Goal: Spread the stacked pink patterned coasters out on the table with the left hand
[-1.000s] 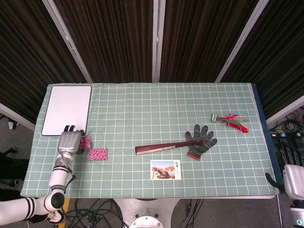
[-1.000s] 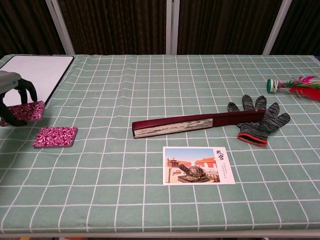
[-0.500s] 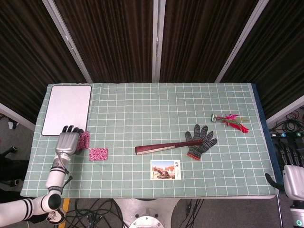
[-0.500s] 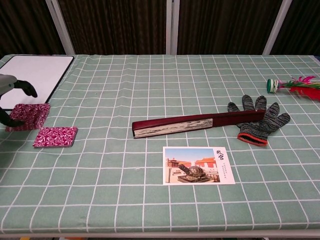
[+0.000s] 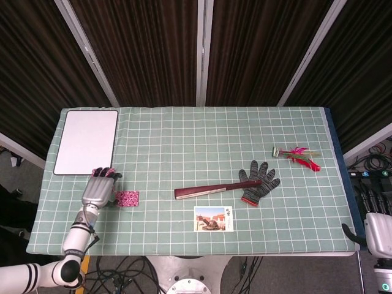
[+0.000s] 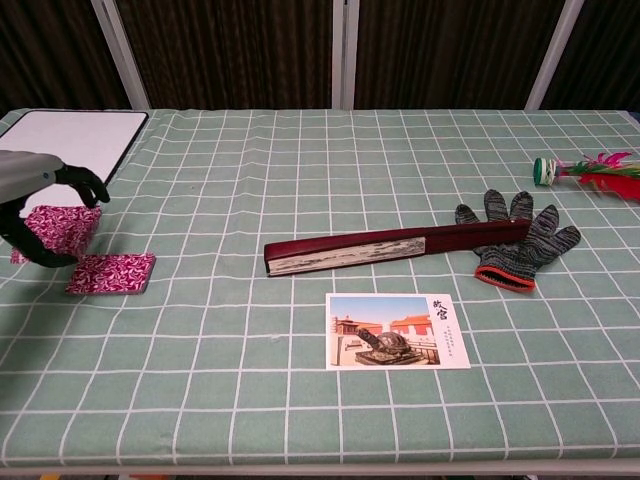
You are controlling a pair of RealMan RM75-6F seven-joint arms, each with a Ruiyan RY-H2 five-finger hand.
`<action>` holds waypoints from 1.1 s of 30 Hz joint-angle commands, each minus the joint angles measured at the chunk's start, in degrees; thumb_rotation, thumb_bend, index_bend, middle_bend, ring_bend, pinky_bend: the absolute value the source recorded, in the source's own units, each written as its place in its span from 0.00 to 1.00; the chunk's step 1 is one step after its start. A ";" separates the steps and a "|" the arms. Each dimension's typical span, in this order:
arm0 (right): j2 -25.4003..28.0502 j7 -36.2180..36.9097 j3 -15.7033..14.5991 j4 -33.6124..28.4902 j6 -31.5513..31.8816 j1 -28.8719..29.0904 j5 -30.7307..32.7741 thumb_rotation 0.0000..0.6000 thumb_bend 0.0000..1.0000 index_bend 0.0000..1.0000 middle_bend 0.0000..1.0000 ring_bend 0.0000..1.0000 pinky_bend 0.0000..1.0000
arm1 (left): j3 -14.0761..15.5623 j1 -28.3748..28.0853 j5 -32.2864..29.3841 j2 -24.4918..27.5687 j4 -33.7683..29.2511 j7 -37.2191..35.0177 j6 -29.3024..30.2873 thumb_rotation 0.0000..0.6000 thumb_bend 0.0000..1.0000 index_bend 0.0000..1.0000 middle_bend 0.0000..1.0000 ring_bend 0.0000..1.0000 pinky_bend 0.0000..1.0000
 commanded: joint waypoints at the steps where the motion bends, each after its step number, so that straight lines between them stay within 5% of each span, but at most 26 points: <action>1: -0.01 0.23 -0.01 0.18 -0.07 -0.02 0.10 1.00 0.15 0.00 0.00 0.00 0.00 | 1.05 -0.60 -0.58 -1.36 -1.67 2.97 1.07 1.00 0.19 0.22 0.24 0.06 0.08; 13: 0.28 1.85 0.19 1.05 -0.16 -0.24 0.76 1.00 0.15 0.00 0.00 0.00 0.00 | 2.38 -0.25 1.11 -9.32 4.07 6.02 4.63 1.00 0.19 0.22 0.27 0.06 0.08; 33: 0.26 1.54 0.29 0.91 -0.65 -0.07 1.18 1.00 0.14 0.00 0.00 0.00 0.00 | 1.28 -0.14 -0.63 -9.67 6.87 5.86 2.53 1.00 0.19 0.22 0.30 0.06 0.08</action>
